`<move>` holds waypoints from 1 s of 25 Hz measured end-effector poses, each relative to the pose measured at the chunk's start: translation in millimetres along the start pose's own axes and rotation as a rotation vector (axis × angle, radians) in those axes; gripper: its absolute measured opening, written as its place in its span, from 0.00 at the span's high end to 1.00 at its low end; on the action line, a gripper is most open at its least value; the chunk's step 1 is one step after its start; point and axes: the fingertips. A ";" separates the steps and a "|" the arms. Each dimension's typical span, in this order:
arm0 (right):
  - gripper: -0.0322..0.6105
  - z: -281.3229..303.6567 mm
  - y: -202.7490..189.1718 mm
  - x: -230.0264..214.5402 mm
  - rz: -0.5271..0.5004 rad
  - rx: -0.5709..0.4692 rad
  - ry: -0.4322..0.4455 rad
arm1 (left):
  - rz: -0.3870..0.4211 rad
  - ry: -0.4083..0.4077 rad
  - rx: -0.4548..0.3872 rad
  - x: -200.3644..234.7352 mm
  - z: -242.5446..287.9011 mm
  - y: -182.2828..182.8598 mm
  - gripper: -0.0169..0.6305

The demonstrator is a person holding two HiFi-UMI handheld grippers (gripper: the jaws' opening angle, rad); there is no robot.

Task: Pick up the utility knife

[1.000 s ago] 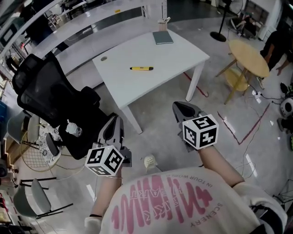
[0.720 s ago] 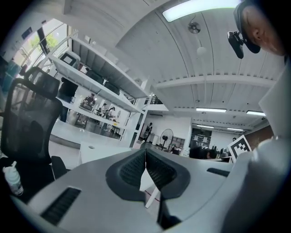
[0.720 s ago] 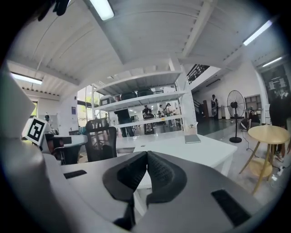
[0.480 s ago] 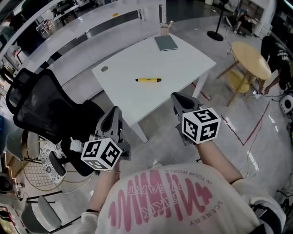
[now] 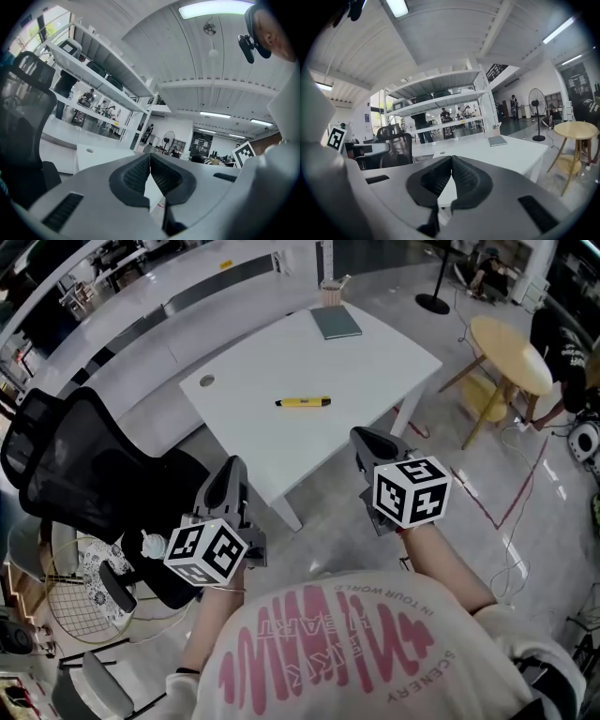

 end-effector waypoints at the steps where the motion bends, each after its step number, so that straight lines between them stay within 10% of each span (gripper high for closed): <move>1: 0.92 3.1 -3.6 0.2 0.003 0.009 0.001 | -0.009 0.003 0.002 3.8 0.6 -3.0 0.94; 25: 0.92 43.2 -44.1 -11.2 0.055 0.114 -0.037 | -0.080 0.007 0.083 42.6 25.1 -48.1 0.94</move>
Point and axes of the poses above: the fingertips, and each gripper's own axes: z forward along the fingers, x to its left, y out of its top, and after that the axes turned 14 degrees about -y, right-handed
